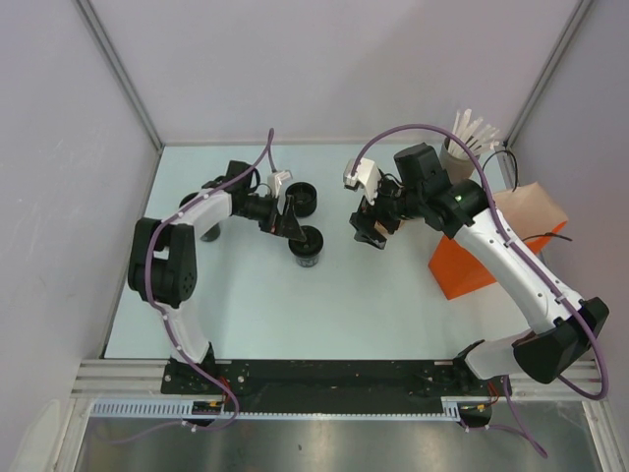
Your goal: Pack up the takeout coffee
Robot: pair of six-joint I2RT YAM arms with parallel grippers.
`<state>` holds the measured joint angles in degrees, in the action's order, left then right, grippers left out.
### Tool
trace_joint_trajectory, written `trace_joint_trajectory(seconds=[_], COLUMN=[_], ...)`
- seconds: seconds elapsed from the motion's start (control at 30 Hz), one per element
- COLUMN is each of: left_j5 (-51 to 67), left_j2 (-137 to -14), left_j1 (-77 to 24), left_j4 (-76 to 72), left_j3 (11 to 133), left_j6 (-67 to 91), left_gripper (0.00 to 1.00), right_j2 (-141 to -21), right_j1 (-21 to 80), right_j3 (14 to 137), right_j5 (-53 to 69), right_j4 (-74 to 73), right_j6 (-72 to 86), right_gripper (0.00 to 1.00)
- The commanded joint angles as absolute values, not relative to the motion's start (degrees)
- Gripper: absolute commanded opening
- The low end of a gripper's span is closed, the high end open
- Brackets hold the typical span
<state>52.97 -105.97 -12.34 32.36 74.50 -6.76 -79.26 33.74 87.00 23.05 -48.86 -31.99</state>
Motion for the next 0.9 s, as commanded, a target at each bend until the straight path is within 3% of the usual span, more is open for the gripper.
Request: trace_joint_trajectory(seconds=[0.0,0.57,0.87], left_j5=[56.8,57.9,56.3], left_j2=[-107.1,-110.4,-110.1], left_j1=[-12.7,-12.7,-12.7], left_j4=[32.5,32.2,31.5], left_j3=[76.4,75.1,73.7], left_j6=[-9.4,-9.8,-9.5], left_gripper=[0.86,0.6,0.58], right_j2=[-77.3,-78.5,-85.5], right_j1=[33.5,32.2,31.2], right_j3=[86.6,83.4,82.6], right_j5=[24.2,31.1,34.2], right_j4=[-47.2,-43.6,-31.1], right_j6=[-32.7,-31.1,-18.9], right_gripper=[0.88,0.83,0.77])
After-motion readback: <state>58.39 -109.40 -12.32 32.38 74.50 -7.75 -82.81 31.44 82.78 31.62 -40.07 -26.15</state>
